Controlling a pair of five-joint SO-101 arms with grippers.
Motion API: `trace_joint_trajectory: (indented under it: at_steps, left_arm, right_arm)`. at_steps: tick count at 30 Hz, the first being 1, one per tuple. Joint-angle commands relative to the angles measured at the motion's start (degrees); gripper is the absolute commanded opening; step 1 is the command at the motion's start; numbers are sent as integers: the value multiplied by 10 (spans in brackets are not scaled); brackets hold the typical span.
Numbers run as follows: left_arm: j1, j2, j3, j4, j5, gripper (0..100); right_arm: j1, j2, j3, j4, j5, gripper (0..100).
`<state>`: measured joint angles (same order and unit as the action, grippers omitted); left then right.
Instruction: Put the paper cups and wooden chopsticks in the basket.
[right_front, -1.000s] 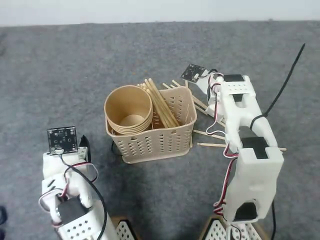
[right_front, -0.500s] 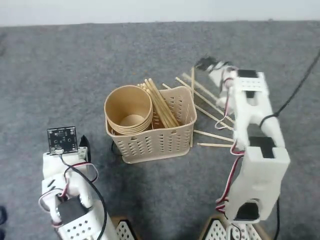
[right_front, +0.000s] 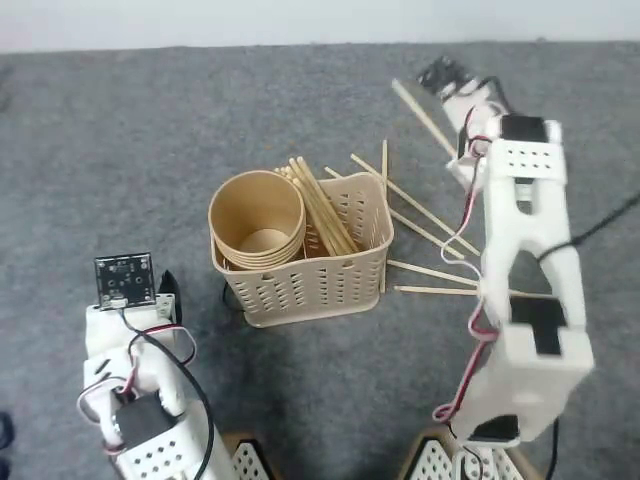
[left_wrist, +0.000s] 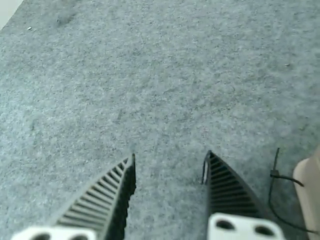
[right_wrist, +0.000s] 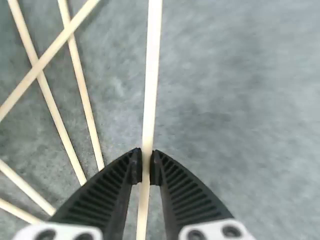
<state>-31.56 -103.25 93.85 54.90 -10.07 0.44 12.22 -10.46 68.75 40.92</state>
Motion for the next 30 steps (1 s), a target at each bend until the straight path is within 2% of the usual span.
trace_joint_trajectory:
  at_steps: [1,4,14,23,27,30]
  left_arm:
    - [4,-9,-3,-9,-5,207]
    - [4,-9,-3,-9,-5,207]
    - [4,-9,-2,-9,-2,207]
    - [4,-9,-2,-8,-1,207]
    - [4,-9,-2,-8,-1,207]
    - [4,-10,-2,-9,-1,207]
  right_arm:
    - [-10,-114,-31,35,-25,7]
    - [-29,-183,-30,73,-33,7]
    - [-138,-398,-28,82,-217,7]
    - [-255,-456,-18,19,-381,7]
    - [-292,-480,78,-45,-398,7]
    - [-314,-536,208,-132,-399,7]
